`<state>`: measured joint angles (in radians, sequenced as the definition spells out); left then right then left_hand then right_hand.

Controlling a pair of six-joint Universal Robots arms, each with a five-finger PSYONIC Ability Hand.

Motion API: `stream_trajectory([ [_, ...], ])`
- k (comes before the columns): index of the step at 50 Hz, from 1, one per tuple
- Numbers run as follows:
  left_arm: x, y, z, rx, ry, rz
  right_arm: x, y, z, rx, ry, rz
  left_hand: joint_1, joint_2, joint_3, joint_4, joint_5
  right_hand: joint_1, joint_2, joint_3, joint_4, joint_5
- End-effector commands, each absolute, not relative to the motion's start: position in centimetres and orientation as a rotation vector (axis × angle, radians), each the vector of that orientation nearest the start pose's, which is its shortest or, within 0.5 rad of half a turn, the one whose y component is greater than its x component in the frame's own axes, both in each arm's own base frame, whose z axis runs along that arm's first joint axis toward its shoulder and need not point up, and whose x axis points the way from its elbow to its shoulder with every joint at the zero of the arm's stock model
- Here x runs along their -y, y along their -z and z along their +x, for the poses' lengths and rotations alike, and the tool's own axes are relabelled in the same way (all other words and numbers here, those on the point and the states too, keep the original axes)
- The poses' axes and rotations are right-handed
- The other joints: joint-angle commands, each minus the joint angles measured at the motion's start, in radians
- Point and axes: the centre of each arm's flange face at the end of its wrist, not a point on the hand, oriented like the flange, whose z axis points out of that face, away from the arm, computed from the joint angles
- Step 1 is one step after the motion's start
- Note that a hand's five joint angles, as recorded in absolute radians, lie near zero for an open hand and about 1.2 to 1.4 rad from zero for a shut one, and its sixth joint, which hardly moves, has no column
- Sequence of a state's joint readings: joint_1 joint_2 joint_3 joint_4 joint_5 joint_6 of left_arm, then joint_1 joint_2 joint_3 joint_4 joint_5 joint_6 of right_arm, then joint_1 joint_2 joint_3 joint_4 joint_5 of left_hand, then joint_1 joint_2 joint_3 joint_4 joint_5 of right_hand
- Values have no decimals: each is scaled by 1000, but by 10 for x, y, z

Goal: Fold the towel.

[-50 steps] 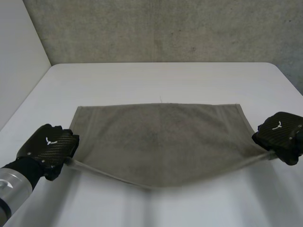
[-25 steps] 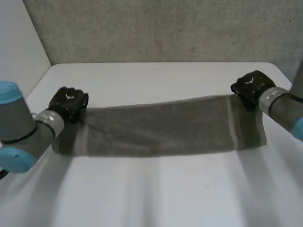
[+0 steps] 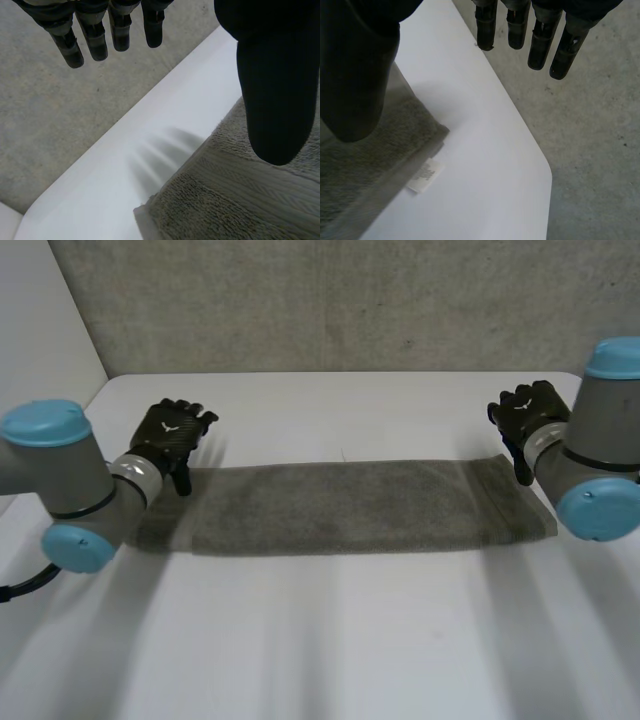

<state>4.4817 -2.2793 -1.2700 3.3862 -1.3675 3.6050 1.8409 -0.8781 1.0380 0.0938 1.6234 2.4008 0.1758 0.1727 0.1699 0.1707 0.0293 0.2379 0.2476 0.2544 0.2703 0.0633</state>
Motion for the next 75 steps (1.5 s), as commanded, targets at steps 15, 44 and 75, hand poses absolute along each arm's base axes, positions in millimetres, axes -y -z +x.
stream_trajectory([
  [15, 311, -192, -216, -2395, 2402, 516, 303, -168, 197, -2494, 1785, -1286, -1, 2, 5, 4, -29, 105, 96, 89, 73, 106],
  [44, 308, -185, -212, -2369, 2478, 457, 346, -116, 173, -2475, 1858, -1188, -1, 2, 5, 4, -29, 1158, 1149, 1142, 1126, 1158],
  [75, 306, -184, -210, -2369, 2471, 451, 321, -257, 273, -1971, 2440, -1425, -1, 2, 5, 4, -29, 1158, 1149, 1142, 1126, 1158],
])
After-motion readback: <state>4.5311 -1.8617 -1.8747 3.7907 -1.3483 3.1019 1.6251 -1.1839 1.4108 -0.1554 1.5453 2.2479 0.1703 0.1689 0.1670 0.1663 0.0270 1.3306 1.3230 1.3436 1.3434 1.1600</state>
